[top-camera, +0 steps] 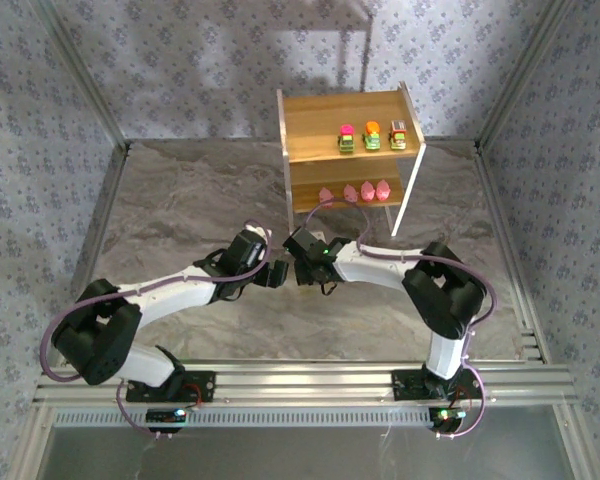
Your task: Place and organize the plastic toys onto the shelf
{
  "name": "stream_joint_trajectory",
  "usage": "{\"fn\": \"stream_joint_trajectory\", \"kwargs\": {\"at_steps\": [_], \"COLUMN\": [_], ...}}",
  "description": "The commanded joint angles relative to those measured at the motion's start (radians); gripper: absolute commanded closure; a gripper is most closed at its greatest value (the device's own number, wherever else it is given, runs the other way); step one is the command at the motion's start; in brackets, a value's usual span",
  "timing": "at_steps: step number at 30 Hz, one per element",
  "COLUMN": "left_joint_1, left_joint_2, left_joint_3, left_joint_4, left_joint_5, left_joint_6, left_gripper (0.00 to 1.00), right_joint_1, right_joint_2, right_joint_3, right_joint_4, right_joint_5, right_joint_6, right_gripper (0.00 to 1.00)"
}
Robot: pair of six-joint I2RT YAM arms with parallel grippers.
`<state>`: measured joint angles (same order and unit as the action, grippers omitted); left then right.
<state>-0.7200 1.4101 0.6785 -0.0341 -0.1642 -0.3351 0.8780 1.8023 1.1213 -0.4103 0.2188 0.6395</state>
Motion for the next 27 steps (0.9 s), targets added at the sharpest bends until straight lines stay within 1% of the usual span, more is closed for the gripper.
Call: {"fn": "stream_joint_trajectory", "kwargs": {"at_steps": [1,17,22,27], "left_joint_1": [0.007,0.016,0.015,0.015], "left_joint_2": [0.004,0.003,0.001,0.002], "left_joint_3": [0.026,0.024,0.024,0.024], "left_joint_4": [0.000,0.001,0.002,0.002], "left_joint_5": [0.026,0.036,0.037,0.040], "left_joint_6": [-0.016,-0.016,-0.017,-0.016], "left_gripper": [0.00,0.00,0.00,0.01], "right_joint_1": [-0.007,-0.017,-0.017,-0.019], "right_joint_2": [0.022,0.060,0.062,0.060], "right_joint_3": [-0.011,0.008,0.008,0.011], "right_joint_4": [0.006,0.014,0.013,0.007], "right_joint_5": [-0.012,-0.021,-0.019,-0.018], "right_joint_6": [-0.001,-0.003,-0.002,-0.002], "right_gripper": [0.50,0.53,0.59,0.62]}}
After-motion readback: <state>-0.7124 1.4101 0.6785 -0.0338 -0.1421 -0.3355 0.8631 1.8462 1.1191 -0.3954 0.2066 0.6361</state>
